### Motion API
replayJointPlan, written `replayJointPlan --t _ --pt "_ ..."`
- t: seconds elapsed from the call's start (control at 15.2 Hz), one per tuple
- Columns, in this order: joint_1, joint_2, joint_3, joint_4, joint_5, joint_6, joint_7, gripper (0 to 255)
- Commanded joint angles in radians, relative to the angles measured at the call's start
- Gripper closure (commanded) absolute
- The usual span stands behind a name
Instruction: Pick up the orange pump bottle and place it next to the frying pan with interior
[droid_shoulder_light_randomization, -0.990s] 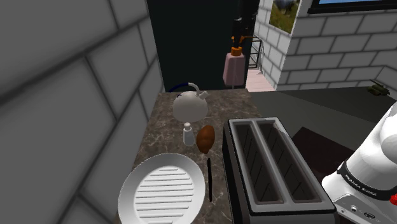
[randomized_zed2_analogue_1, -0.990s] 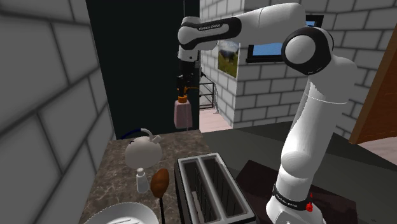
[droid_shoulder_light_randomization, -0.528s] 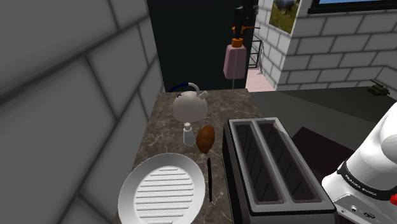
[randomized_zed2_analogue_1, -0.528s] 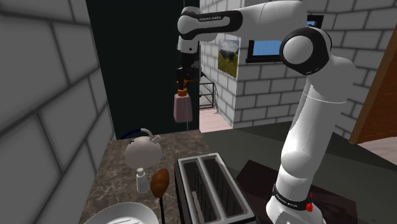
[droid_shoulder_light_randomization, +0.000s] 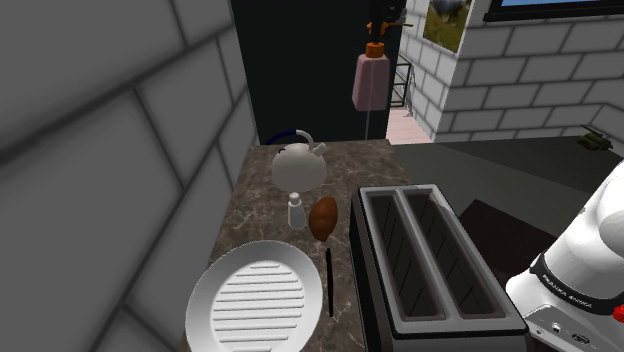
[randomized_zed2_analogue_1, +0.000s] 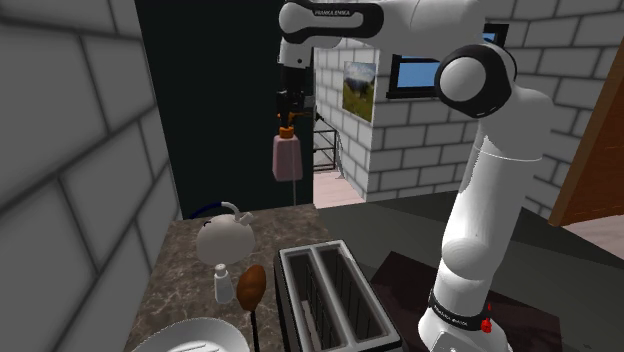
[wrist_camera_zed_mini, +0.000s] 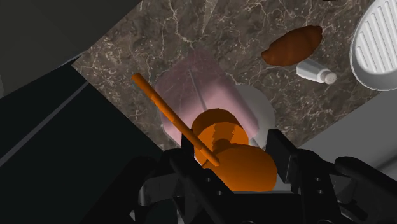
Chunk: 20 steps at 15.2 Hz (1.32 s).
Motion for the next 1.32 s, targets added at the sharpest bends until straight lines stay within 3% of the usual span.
replayJointPlan --t 0.0,0.46,0.86,1.25 --pt "0.000 0.011 0.000 0.042 0.001 -0.031 0.003 255" --pt "-0.002 0.053 -0.003 0.183 0.006 -0.130 0.009 255" --pt "0.051 -0.133 0.062 -0.033 -0.010 -0.089 0.122 255" --pt "0.095 -0.280 0.139 -0.182 -0.001 -0.076 0.241 255"
